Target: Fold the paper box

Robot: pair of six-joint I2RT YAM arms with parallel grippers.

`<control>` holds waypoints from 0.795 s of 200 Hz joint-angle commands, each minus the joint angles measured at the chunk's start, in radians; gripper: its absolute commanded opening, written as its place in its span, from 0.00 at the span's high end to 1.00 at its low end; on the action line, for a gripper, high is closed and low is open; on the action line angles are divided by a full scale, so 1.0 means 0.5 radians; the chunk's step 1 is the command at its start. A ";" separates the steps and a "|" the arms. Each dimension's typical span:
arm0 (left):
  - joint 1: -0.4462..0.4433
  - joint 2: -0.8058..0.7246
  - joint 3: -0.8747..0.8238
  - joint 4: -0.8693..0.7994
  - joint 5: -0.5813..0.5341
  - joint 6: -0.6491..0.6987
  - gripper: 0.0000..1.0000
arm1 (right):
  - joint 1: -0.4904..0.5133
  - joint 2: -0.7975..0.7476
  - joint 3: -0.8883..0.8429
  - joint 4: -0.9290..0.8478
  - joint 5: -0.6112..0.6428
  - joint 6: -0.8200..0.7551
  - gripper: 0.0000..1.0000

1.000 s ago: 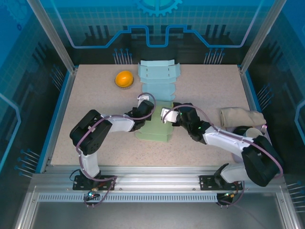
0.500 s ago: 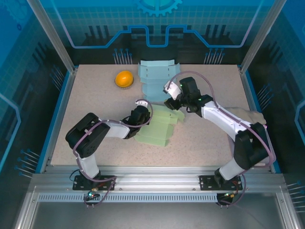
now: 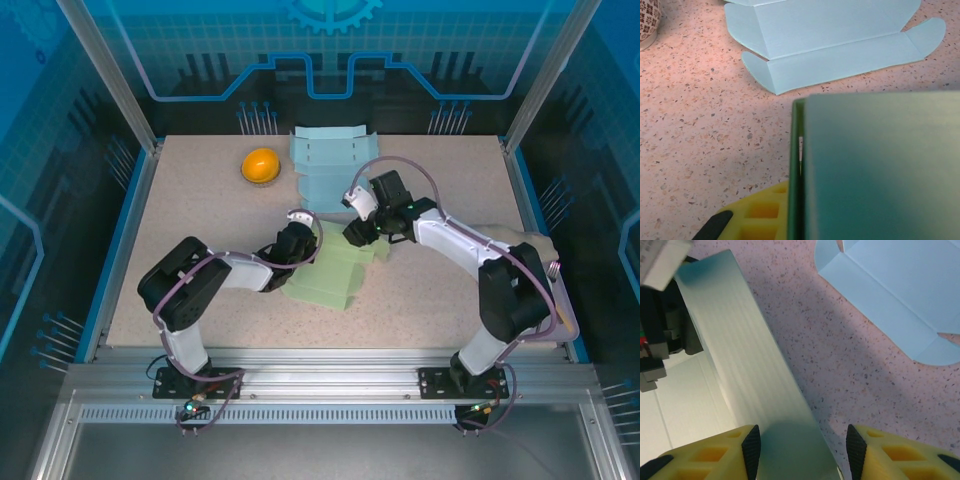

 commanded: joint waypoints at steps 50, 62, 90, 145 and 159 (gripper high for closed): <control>-0.026 0.035 -0.059 -0.139 0.027 0.071 0.79 | -0.064 0.182 0.109 -0.182 -0.100 -0.011 0.63; -0.026 0.018 -0.067 -0.139 0.028 0.086 0.76 | -0.071 0.179 0.109 -0.179 -0.108 -0.010 0.64; -0.025 -0.044 -0.095 -0.118 0.042 0.102 0.71 | -0.073 0.166 0.112 -0.184 -0.123 -0.023 0.64; -0.018 -0.080 -0.148 0.001 0.075 0.139 0.57 | -0.076 0.148 0.117 -0.211 -0.144 -0.066 0.63; -0.003 -0.065 -0.138 0.008 0.062 0.130 0.57 | -0.076 0.142 0.113 -0.212 -0.160 -0.074 0.63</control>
